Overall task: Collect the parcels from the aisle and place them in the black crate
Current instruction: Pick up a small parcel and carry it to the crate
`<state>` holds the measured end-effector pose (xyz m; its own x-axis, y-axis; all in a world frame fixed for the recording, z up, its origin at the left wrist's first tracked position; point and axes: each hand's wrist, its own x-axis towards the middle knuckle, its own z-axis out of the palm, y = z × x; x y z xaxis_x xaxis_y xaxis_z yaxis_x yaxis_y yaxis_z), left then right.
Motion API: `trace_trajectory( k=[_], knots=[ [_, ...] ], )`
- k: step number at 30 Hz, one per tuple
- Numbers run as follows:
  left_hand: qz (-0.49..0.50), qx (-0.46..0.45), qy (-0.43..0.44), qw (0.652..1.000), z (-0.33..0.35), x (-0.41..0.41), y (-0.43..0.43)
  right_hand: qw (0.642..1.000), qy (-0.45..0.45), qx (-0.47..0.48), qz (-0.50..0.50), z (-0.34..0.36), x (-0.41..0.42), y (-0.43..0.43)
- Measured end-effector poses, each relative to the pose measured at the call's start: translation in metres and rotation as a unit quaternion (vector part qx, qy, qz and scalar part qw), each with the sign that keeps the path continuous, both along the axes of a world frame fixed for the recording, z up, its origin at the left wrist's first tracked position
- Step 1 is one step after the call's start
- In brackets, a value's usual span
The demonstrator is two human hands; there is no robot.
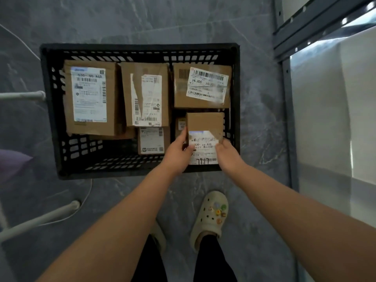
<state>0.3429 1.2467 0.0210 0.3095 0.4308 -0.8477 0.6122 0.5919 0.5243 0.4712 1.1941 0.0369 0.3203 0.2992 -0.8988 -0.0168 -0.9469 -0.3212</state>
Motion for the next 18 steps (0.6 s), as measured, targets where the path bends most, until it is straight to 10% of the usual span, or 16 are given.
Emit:
trace_trajectory(
  k=[18],
  knots=[
    [0.023, -0.030, 0.034, 0.999, 0.068, -0.014, 0.016, 0.997, -0.014, 0.020, -0.074, 0.058, 0.011, 0.005]
  ],
)
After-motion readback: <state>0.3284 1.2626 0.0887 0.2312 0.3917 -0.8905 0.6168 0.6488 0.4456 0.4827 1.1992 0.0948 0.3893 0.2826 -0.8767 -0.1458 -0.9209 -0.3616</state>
